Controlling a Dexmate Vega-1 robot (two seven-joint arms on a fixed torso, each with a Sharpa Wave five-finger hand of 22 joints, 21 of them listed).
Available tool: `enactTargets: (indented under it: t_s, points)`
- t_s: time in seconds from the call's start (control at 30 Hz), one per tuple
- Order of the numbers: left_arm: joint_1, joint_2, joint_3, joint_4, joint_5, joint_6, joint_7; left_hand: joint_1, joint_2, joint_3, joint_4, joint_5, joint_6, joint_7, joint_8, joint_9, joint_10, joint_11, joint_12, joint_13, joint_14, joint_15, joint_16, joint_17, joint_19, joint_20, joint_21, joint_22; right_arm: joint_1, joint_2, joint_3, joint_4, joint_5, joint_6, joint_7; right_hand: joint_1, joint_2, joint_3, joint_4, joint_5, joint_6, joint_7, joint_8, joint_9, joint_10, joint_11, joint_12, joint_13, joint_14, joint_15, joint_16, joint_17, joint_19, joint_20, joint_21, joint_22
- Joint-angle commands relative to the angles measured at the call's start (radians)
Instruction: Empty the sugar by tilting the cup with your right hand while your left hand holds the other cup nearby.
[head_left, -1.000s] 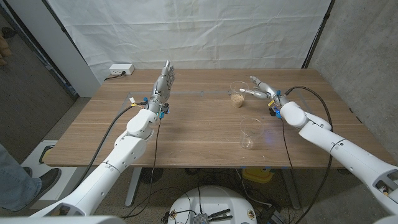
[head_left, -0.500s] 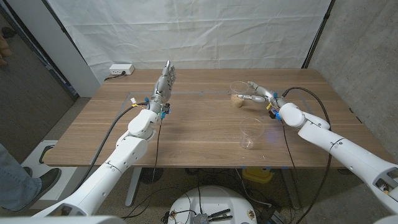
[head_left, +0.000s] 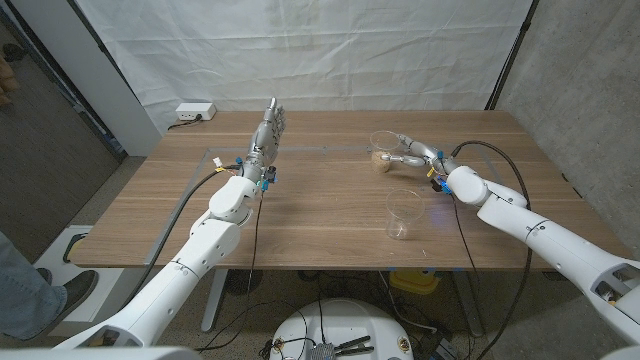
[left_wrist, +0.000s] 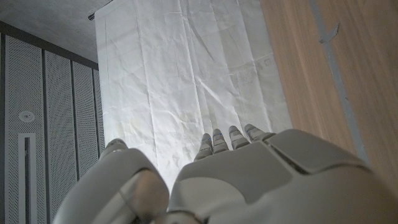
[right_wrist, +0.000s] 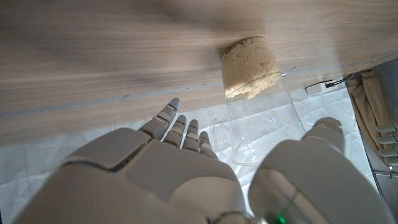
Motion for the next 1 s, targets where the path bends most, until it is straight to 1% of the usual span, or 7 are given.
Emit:
enactTargets:
  t_s: [0.03,0.17,0.27,0.43,0.67,0.93,1.0]
  points:
    - [0.009,0.003,0.002,-0.017,0.005,0.018,0.014,-0.001,0.004,-0.003,0.002,0.005,0.002,0.004,0.006,0.004,0.005,-0.001,0.000,0.005,0.006,0.002,0.007,0.003,-0.014,-0.037,-0.001,0.002,0.050,0.032,-0.025,0.089,-0.011,0.054,0.015,0.002,0.008,-0.008,-0.005,0.008,0.011,0.001,0.009,0.002,0.015,0.000,0.008,0.004,0.012,-0.015,0.008,0.001,0.016,-0.079,0.003,0.005]
    - [0.009,0.003,0.002,-0.018,0.004,0.022,0.015,-0.001,0.004,-0.004,0.002,0.005,0.003,0.003,0.006,0.004,0.004,-0.002,-0.001,0.005,0.006,0.003,0.007,0.003,-0.015,-0.037,-0.002,0.003,0.064,0.040,-0.034,0.103,-0.013,0.060,0.030,0.004,0.008,-0.011,-0.006,0.011,0.017,-0.003,0.010,0.002,0.024,-0.002,0.012,0.003,0.021,-0.015,0.010,0.001,0.024,-0.080,0.004,0.005]
    - [0.009,0.004,0.002,-0.018,0.005,0.024,0.015,-0.001,0.005,-0.004,0.002,0.005,0.003,0.004,0.006,0.004,0.004,0.001,-0.001,0.005,0.006,0.002,0.007,0.003,-0.014,-0.036,-0.003,0.003,0.069,0.045,-0.037,0.111,-0.018,0.060,0.029,0.004,0.009,-0.013,-0.006,0.012,0.022,-0.005,0.012,0.002,0.029,-0.004,0.013,0.003,0.028,-0.017,0.012,0.001,0.028,-0.079,0.005,0.005]
    - [0.009,0.005,0.001,-0.018,0.004,0.026,0.016,-0.001,0.006,-0.006,0.002,0.005,0.004,0.003,0.005,0.004,0.005,0.000,-0.001,0.005,0.006,0.002,0.006,0.003,-0.015,-0.035,-0.003,0.003,0.080,0.066,-0.037,0.150,-0.010,0.078,0.014,0.006,0.011,-0.016,-0.007,0.015,0.034,-0.008,0.016,0.002,0.041,-0.006,0.018,0.003,0.038,-0.017,0.013,0.001,0.034,-0.077,0.005,0.005]
    - [0.010,0.006,-0.001,-0.015,0.002,0.028,0.016,-0.001,0.007,-0.007,0.002,0.005,0.005,0.003,0.005,0.004,0.005,0.000,-0.002,0.005,0.005,0.002,0.005,0.003,-0.015,-0.034,-0.004,0.003,0.085,0.078,-0.042,0.165,-0.009,0.091,0.009,0.008,0.014,-0.018,-0.007,0.018,0.047,-0.012,0.020,0.002,0.050,-0.011,0.020,0.003,0.046,-0.019,0.013,0.001,0.040,-0.076,0.005,0.005]
    - [0.008,0.004,0.000,-0.011,-0.001,0.029,0.014,0.000,0.008,-0.009,0.002,0.005,0.005,0.004,0.004,0.004,0.004,0.001,-0.003,0.005,0.005,0.002,0.005,0.003,-0.017,-0.033,-0.006,0.003,0.093,0.097,-0.046,0.206,0.002,0.131,0.000,0.010,0.018,-0.021,-0.007,0.022,0.057,-0.019,0.022,0.002,0.062,-0.016,0.024,0.003,0.061,-0.021,0.016,0.001,0.049,-0.069,0.006,0.005]
    - [0.008,0.004,0.000,-0.012,0.000,0.033,0.016,0.000,0.009,-0.009,0.002,0.005,0.005,0.004,0.004,0.004,0.003,-0.002,-0.003,0.005,0.005,0.003,0.005,0.003,-0.017,-0.034,-0.006,0.003,0.098,0.110,-0.047,0.234,0.011,0.157,-0.005,0.011,0.020,-0.023,-0.008,0.024,0.060,-0.020,0.022,0.002,0.070,-0.015,0.026,0.003,0.072,-0.022,0.018,0.001,0.067,-0.065,0.010,0.005]
